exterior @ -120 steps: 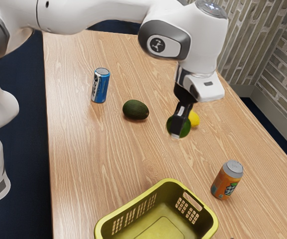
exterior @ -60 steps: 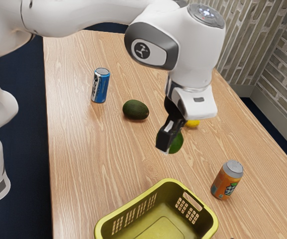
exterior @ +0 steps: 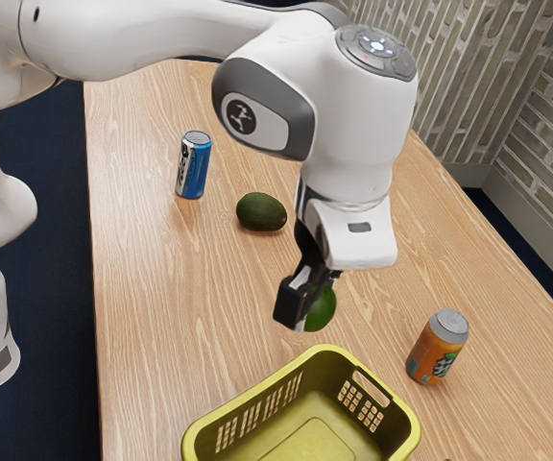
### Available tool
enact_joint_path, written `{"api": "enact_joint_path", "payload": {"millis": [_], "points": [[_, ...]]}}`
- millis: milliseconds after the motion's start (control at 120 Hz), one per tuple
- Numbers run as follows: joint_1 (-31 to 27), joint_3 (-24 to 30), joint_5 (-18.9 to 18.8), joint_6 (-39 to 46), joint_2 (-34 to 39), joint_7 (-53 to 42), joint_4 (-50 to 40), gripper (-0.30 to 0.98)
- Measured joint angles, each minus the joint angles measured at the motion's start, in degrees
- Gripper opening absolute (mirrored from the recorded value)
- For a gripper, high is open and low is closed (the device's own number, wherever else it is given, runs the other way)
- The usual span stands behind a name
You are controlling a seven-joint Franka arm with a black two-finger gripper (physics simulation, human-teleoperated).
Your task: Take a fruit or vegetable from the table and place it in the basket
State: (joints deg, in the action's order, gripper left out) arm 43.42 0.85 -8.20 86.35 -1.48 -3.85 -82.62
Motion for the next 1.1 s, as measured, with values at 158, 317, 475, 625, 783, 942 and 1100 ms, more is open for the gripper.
{"api": "enact_joint_path", "payload": {"millis": [158, 317, 475, 625, 783, 942, 1100], "points": [[-2.8, 2.1, 0.0, 0.2, -0.4, 1.0, 0.0, 0.2], [-2.7, 2.2, 0.0, 0.3, -0.6, 1.9, 0.0, 0.2], [-2.1, 3.4, 0.0, 0.4, -1.1, 2.5, 0.0, 0.2], [-1.3, 5.0, 0.0, 0.4, -1.1, 3.1, 0.0, 0.2], [-0.1, 5.3, 0.0, 0.5, -2.8, 3.7, -0.4, 0.21], [-2.1, 5.0, 0.0, 1.1, -4.5, 4.2, -0.4, 0.2], [-1.2, 5.6, 0.0, 1.4, -4.9, 4.9, -0.4, 0.2]]}}
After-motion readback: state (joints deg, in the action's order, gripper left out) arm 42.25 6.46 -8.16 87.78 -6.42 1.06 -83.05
